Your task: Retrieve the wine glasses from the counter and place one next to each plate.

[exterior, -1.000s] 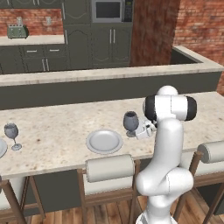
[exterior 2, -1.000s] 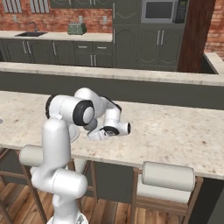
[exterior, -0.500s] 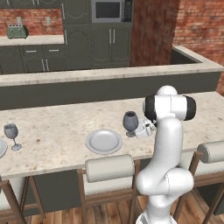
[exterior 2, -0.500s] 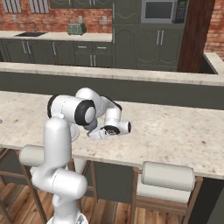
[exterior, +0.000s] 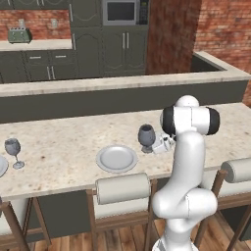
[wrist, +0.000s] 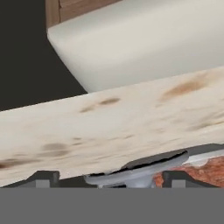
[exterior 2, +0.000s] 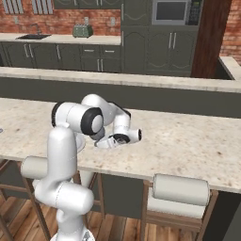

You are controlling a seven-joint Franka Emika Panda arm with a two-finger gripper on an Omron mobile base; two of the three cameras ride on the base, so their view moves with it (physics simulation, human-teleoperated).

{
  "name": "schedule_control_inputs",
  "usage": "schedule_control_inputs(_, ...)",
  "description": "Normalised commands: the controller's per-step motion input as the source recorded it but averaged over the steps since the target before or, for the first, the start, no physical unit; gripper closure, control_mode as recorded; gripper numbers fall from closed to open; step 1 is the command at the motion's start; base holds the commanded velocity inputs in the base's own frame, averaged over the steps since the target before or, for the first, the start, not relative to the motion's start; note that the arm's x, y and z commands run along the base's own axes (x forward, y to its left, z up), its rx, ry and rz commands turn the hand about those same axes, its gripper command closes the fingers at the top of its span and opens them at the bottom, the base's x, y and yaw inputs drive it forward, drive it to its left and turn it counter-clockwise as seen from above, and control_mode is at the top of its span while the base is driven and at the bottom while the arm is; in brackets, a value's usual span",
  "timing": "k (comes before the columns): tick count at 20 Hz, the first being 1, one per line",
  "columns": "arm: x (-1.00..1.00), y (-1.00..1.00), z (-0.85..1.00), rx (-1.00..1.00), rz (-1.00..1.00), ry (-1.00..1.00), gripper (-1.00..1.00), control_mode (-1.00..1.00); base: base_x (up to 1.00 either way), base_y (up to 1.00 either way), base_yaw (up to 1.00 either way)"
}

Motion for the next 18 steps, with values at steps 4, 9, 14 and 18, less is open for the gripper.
schedule_control_inputs(4, -0.07, -0.2, -0.27, 0.0, 0.16, 0.17, -1.0, -1.0, 0.0, 0.0, 0.0)
schedule_control_inputs(9, -0.46, -0.05, -0.38, 0.0, 0.23, 0.15, -1.0, -1.0, 0.0, 0.0, 0.0)
schedule_control_inputs(14, -0.62, 0.0, -0.66, 0.0, 0.26, 0.02, -1.0, -1.0, 0.0, 0.0, 0.0)
schedule_control_inputs(18, -0.15, -0.07, -0.19, 0.0, 0.13, -0.02, -1.0, -1.0, 0.0, 0.0, 0.0)
